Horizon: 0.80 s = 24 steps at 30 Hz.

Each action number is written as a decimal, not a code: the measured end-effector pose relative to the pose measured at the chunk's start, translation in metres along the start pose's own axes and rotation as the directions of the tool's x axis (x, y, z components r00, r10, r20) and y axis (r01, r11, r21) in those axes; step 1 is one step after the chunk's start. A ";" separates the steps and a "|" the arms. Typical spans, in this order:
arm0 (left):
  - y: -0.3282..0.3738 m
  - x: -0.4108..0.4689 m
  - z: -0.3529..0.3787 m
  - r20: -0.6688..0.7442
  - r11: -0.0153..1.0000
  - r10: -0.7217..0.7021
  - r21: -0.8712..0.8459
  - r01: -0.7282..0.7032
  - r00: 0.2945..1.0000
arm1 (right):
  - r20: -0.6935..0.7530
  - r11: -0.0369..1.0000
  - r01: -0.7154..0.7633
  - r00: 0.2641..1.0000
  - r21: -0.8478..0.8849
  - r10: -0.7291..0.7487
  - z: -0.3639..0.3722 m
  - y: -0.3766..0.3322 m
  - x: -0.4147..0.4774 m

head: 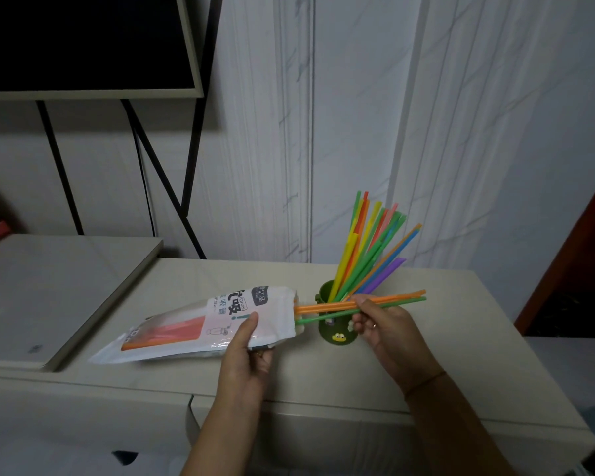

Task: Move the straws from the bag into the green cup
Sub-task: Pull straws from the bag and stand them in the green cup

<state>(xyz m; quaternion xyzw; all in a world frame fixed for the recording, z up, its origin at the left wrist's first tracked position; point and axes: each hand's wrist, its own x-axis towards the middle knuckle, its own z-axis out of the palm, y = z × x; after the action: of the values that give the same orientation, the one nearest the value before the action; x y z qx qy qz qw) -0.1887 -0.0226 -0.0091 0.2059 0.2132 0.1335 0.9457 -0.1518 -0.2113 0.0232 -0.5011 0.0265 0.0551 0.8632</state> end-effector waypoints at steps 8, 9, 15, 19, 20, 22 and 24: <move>-0.021 -0.007 0.010 0.013 0.998 -0.041 0.039 0.041 0.999 | 0.072 1.000 0.000 0.997 0.002 0.000 0.026 0.015 -0.007; -0.021 -0.007 0.010 0.015 0.998 -0.042 0.046 0.041 0.999 | 0.069 1.000 0.008 0.998 -0.011 -0.008 0.027 0.015 -0.007; -0.007 -0.001 0.007 -0.013 0.999 -0.035 0.022 0.036 0.999 | -0.004 0.993 0.079 0.997 -0.083 -0.080 0.015 0.001 -0.001; 0.003 0.004 0.003 -0.027 1.000 -0.014 0.025 0.015 1.000 | -0.089 0.983 0.126 0.986 -0.132 -0.138 -0.001 -0.016 0.009; 0.004 0.005 0.002 -0.029 1.000 -0.009 0.027 0.009 1.000 | -0.104 0.981 0.136 0.983 -0.139 -0.151 -0.006 -0.020 0.011; 0.004 0.007 0.000 -0.029 0.999 -0.004 0.036 0.005 1.000 | -0.132 0.976 0.157 0.975 -0.153 -0.178 -0.016 -0.029 0.015; 0.003 0.007 0.000 -0.028 0.999 0.000 0.046 0.001 1.000 | -0.167 0.969 0.182 0.964 -0.165 -0.209 -0.024 -0.036 0.018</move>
<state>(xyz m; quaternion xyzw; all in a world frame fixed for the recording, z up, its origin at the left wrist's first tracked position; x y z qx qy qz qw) -0.1829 -0.0175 -0.0107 0.2259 0.2294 0.1311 0.9376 -0.1291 -0.2485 0.0410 -0.5669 0.0518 -0.0751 0.8187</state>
